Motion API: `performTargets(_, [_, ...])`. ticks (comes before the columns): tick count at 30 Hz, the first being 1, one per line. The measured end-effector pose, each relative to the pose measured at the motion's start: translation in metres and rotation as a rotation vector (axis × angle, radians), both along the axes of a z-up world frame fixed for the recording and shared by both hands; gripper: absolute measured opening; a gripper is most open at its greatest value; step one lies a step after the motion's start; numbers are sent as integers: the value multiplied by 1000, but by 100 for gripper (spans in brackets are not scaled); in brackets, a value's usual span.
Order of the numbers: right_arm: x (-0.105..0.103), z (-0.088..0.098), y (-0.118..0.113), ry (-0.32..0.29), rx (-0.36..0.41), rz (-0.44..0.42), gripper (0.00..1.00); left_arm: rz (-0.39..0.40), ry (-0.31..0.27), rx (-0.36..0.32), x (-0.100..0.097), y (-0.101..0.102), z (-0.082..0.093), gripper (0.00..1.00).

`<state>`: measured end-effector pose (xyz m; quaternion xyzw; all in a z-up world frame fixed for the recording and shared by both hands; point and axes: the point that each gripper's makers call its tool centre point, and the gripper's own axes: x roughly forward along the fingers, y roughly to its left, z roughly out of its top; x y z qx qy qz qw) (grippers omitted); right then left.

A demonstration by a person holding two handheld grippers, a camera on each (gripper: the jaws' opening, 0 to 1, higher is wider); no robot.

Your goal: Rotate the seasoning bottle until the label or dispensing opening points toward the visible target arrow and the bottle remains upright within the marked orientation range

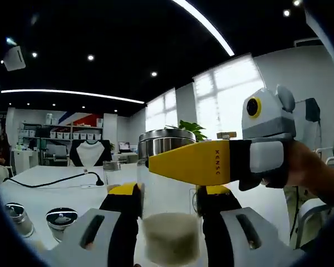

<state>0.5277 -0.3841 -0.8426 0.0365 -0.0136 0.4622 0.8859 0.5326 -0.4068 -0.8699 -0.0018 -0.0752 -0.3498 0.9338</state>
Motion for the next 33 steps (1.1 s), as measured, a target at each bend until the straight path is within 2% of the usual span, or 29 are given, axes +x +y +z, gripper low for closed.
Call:
performTargets(2, [1,-2,0,5,-6,11,41,1,3,2,0,1,-1,45])
performTargets(8, [2,-4,0,64,42,35,41,-3,-6,1,0,1,2,45])
performTargets(14, [0,-4,2,51,40,44,40,-18,-5,14,1,0,2,45])
performTargets(18, [1,-4,1,78,65,52,39,-29,-8,21,1,-2,3,45])
performTargets(19, [1,-6,0,92,61,40,39,-63,-11,42,0,-5,1,45])
performTargets(21, [-1,-5,-2,79,71,24,38,-85,-9,37,1,-6,1,45])
performTargets(26, [1,-6,-4,80,87,-13,37,-103,-10,44,0,-7,-1,46])
performTargets(33, [0,-13,-2,63,23,-90,37,-100,12,56,1,-9,-9,46])
